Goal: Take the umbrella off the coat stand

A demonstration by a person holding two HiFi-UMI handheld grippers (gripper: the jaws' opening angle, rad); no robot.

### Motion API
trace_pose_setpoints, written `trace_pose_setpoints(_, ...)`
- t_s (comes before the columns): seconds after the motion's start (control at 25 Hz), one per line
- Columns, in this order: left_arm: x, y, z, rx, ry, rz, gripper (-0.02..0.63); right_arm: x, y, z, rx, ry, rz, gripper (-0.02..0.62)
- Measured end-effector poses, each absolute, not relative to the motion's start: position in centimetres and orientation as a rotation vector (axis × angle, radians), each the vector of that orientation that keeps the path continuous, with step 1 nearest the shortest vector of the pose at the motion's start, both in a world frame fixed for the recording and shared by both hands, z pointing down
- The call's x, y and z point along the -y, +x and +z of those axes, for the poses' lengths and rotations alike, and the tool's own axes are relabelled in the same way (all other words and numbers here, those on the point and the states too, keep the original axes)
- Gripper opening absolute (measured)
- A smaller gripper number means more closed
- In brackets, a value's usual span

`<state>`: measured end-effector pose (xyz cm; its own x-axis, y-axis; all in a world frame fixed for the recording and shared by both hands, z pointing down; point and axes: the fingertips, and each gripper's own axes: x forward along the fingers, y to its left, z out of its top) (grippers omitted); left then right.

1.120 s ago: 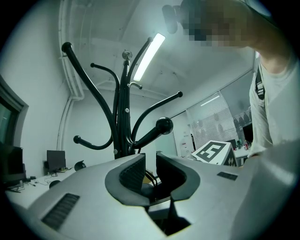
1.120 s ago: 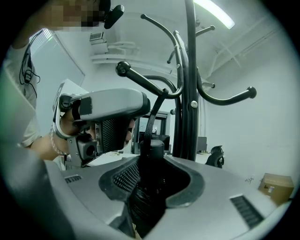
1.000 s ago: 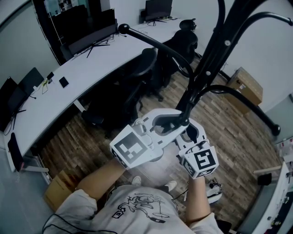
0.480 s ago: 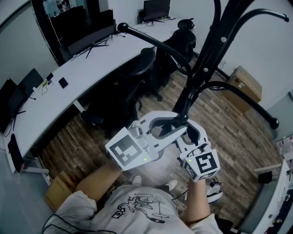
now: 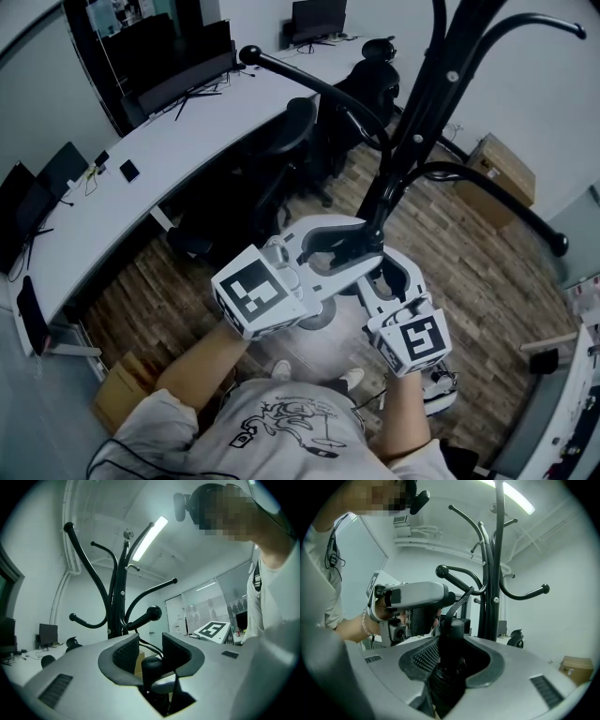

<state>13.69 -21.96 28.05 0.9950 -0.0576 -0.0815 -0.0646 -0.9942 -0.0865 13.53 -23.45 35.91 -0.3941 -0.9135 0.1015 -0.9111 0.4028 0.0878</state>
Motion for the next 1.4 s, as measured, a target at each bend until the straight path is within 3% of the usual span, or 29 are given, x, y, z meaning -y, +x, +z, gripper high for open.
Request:
trace_pose_setpoints(0.16, 22.1, 13.8, 28.3, -0.133, -3.112, 0.071, 0.187, 23.1, 13.4, 35.4, 2.517, 1.646, -0.047, 0.156)
trace_pose_setpoints(1.4, 17.7, 11.5, 26.2, -0.017, -3.145, 0.173, 0.186, 18.2, 10.0, 31.8, 2.535, 1.669, -0.174, 0.156)
